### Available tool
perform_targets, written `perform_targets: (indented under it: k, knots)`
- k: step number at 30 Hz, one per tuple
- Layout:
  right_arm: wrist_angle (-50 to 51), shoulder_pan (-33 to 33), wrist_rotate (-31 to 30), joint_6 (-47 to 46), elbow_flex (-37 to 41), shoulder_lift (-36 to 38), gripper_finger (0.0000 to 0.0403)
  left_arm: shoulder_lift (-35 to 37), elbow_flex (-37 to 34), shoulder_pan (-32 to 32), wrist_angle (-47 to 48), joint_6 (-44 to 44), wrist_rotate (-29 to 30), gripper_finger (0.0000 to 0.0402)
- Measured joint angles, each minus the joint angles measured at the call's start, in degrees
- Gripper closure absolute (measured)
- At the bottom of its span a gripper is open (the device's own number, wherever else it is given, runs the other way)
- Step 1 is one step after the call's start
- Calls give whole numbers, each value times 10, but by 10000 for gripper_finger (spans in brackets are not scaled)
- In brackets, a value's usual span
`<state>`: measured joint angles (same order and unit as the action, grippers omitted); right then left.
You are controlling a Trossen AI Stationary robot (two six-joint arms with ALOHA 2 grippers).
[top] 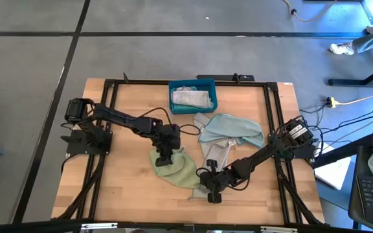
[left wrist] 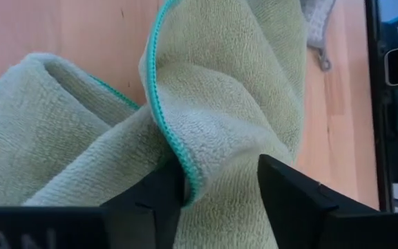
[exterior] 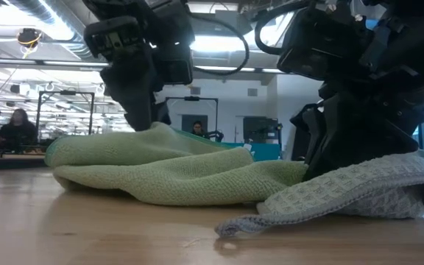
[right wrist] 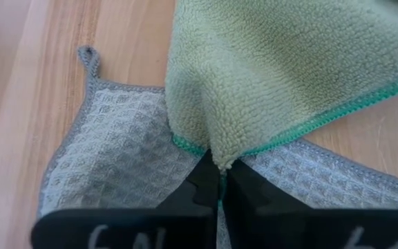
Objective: Fold microfiber towels
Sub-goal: Fold the green towel
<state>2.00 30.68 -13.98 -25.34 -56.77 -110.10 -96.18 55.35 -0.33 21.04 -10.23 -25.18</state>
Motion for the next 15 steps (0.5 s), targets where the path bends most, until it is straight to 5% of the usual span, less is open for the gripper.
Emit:
perform_targets:
  k: [9, 15]
  knots:
    - [-2, 0, -5, 4, 1, 3, 394, 3, 0, -13, 13, -18, 11, 384]
    - [1, 0, -13, 30, -9, 22, 398, 41, 0, -12, 64, -25, 73, 400]
